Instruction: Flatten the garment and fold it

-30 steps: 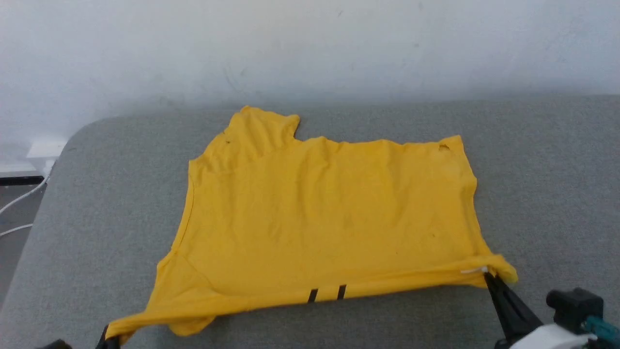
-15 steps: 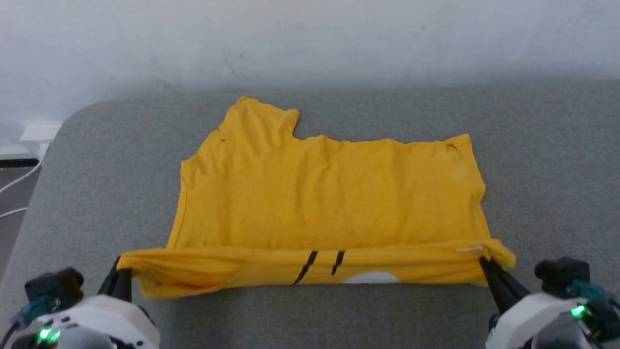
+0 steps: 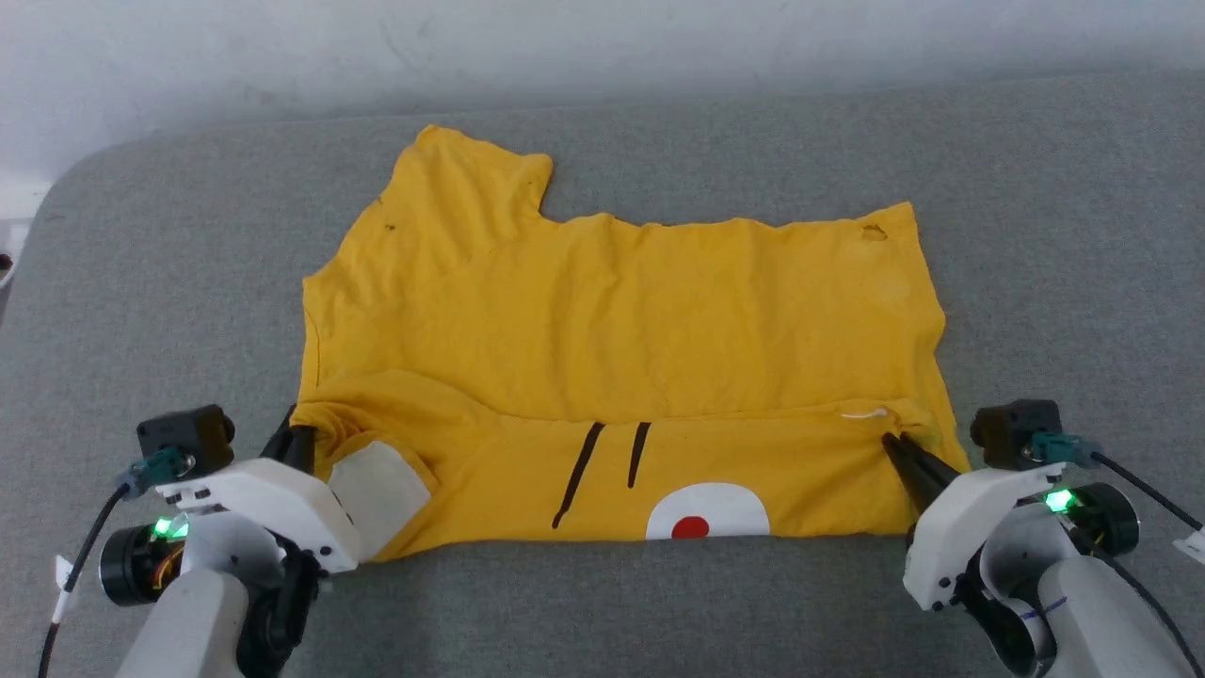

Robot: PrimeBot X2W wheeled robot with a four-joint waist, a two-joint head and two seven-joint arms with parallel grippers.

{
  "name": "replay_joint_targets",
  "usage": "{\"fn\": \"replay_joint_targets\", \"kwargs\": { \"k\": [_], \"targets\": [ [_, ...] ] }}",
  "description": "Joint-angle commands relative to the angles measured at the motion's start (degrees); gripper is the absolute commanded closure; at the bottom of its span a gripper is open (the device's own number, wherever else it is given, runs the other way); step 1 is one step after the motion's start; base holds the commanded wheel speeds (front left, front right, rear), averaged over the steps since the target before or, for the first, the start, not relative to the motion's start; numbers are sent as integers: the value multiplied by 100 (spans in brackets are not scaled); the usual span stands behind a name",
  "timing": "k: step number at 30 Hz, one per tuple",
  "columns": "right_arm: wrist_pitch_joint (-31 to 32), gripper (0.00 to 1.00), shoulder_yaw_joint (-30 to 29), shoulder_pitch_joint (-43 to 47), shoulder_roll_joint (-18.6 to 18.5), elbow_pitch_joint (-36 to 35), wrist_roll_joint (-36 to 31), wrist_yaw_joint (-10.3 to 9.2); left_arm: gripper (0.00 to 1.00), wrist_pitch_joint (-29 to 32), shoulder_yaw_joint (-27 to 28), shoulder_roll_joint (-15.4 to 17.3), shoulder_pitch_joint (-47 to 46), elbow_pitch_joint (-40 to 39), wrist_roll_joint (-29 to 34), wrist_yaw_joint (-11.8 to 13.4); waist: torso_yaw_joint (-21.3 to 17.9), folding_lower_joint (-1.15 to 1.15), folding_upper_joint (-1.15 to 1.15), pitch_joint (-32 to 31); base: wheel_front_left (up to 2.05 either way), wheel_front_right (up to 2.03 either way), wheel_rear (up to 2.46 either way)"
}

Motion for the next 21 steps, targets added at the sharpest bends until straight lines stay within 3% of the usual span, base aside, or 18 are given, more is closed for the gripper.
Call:
{"fn": "replay_joint_targets", "kwargs": {
  "k": [1,2,3,4,9,13,21],
  "targets": [
    [-103,68,62,-150,-2,136,52,-11,52,-83,-24,-40,-139,193,-49,-80,1,-2,0,43,0,0,0],
    [-155,52,119,-202,-12,246,67,-11,28,-140,-29,-92,-178,338,-94,-137,-3,-2,0,41,0,0,0],
    [-222,18,171,-242,-20,347,83,-11,0,-187,-42,-116,-213,475,-107,-180,-4,-2,0,30,0,0,0],
    [-303,0,224,-274,-22,438,118,-11,0,-213,-53,-143,-242,611,-136,-227,-3,-2,0,8,0,0,0],
    [-858,0,442,-238,-58,618,254,-11,0,-432,-1,-193,-304,1034,-269,-410,2,-2,0,-235,0,0,0],
    [-1413,0,412,38,-55,371,281,-11,0,-405,108,-75,-224,999,-390,-468,-33,-2,0,-523,0,0,0],
    [-1722,0,-295,832,247,-665,-156,-11,0,620,247,579,139,308,-635,-434,-188,-2,0,-937,0,0,0]
  ]
}}
